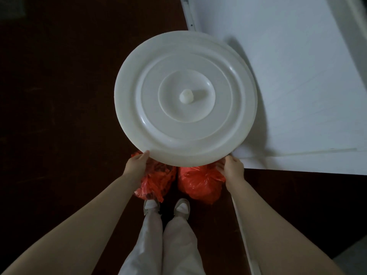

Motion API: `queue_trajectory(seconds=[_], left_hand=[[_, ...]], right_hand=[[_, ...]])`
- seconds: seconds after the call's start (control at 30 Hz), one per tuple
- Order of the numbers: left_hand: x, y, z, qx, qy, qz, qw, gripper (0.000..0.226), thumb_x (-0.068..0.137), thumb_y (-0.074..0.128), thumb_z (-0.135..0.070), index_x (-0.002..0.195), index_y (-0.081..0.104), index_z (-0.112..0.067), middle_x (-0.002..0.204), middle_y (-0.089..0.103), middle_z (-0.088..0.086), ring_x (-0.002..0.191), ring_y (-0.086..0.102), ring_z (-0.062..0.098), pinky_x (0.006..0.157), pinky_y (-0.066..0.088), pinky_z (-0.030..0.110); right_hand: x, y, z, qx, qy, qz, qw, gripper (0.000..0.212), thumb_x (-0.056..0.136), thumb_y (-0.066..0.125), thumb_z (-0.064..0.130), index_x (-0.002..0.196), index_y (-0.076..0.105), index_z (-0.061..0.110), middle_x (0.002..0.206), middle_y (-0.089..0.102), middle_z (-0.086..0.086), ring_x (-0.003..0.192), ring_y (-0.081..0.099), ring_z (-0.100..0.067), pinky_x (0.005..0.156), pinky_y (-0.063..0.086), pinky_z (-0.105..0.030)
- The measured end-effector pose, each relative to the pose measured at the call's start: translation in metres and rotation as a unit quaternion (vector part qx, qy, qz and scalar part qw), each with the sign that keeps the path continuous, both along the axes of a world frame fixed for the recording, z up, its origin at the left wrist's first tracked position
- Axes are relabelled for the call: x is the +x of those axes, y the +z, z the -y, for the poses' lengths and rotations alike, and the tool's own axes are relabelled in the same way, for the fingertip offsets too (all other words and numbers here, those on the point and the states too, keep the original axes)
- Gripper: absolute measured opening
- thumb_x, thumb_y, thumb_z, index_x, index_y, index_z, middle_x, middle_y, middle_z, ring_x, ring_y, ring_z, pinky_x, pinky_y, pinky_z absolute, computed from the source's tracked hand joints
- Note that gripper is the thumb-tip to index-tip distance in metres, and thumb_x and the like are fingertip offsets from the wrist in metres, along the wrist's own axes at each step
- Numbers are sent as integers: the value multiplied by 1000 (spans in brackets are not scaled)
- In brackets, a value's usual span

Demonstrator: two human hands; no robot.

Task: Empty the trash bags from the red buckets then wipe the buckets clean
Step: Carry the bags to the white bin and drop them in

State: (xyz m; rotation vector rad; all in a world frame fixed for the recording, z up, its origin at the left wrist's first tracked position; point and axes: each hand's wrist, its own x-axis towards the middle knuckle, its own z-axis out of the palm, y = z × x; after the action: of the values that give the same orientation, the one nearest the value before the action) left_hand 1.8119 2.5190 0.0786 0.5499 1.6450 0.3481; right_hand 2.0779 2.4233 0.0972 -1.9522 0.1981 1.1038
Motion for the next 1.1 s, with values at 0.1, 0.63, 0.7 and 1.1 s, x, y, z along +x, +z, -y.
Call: queue_trajectory(seconds=[0.1, 0.63, 0.7, 1.1], left_hand=[[5, 3, 1, -3, 29, 1, 1000, 16, 96, 64, -30, 89, 66, -15, 95, 73, 7, 89, 71, 23, 83, 58, 38], [-21, 15, -2, 8, 71, -17, 997, 21, 98, 59, -30, 102, 59, -10, 93, 66, 11, 84, 69, 27, 84, 59, 45], [-26, 18, -1, 11, 81, -20, 996, 19, 99, 58, -29, 101, 57, -11, 94, 65, 10, 85, 70, 28, 85, 58, 47], [-74, 23, 12, 18, 117, -78, 990, 14, 98, 56, -28, 98, 57, -15, 99, 67, 13, 87, 69, 27, 78, 60, 41]], right_hand=[[2, 5, 0, -8, -4, 7, 1000, 15, 97, 49, 18, 95, 62, 10, 94, 68, -12, 84, 67, -23, 72, 58, -34], [19, 10, -4, -17, 78, 79, 994, 25, 92, 55, 18, 107, 64, -1, 97, 69, -11, 85, 69, -22, 67, 55, -28], [20, 9, -5, -17, 86, 69, 994, 42, 88, 57, 26, 122, 57, 2, 111, 66, -12, 96, 68, -23, 72, 58, -29], [15, 25, -29, -54, 276, 165, 945, 16, 85, 51, 25, 99, 52, 18, 87, 58, 2, 85, 57, -22, 75, 49, -38]])
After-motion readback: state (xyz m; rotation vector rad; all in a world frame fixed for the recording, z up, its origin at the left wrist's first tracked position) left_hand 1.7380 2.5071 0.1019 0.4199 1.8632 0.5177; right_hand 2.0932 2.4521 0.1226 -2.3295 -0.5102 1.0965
